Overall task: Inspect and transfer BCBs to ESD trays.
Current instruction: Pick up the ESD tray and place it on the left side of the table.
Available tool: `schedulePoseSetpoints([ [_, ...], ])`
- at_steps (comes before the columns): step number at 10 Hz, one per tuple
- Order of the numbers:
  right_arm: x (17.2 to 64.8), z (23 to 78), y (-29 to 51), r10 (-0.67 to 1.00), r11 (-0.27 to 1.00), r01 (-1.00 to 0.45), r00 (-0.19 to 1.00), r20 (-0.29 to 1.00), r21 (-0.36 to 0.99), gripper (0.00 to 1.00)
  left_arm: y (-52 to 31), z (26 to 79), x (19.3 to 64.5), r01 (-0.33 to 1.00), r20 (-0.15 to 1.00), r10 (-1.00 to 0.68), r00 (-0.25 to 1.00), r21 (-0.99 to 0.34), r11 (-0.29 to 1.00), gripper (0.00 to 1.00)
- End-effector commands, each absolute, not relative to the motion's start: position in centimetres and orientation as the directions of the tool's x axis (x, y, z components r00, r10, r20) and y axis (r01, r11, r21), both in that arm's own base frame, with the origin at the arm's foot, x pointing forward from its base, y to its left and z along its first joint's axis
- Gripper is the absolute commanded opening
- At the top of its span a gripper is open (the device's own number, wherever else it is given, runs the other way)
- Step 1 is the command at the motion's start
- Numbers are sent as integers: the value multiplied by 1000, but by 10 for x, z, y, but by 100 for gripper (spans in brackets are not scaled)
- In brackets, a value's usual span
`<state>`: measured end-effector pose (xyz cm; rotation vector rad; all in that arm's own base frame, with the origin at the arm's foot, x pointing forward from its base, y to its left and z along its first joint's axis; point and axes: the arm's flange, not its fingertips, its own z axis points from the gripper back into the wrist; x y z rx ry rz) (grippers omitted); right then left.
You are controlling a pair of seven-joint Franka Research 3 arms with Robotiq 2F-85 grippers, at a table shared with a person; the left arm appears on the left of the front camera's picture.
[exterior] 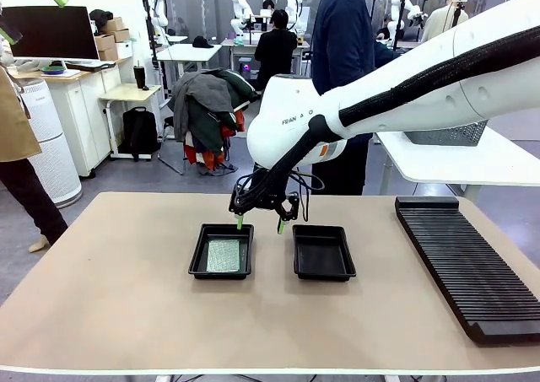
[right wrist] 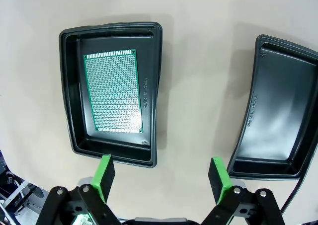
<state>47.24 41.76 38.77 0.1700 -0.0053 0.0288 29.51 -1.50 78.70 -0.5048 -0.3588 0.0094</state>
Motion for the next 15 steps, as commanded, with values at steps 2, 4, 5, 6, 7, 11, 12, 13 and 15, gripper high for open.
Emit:
schedulePoseSetpoints([
  [2,471,388,418,25,984,-25,1000,3,174,100,-15,787,295,79,334,97,938,-475,877,100],
  [4,467,392,405,34,976,-35,999,10,215,100,-50,760,316,-5,299,138,944,-406,914,100],
  [5,462,395,394,42,970,-43,999,11,241,100,-58,749,324,-31,283,156,946,-401,916,100],
  [6,456,398,383,43,964,-44,999,11,263,100,-67,737,332,-48,277,166,946,-386,921,100],
  [7,449,402,369,45,955,-47,999,14,291,100,-78,722,344,-86,261,193,946,-371,924,100],
  [11,427,417,313,1,919,-12,1000,28,394,100,-122,665,383,-131,214,194,958,-275,952,100],
  [12,423,420,298,-7,903,-8,999,34,430,100,-133,647,391,-138,210,195,958,-255,957,100],
  [13,420,421,287,-8,886,-10,999,36,464,100,-143,628,399,-147,203,193,960,-222,964,100],
  [15,414,423,266,-24,861,1,999,40,508,100,-159,591,415,-131,160,164,973,-198,971,100],
])
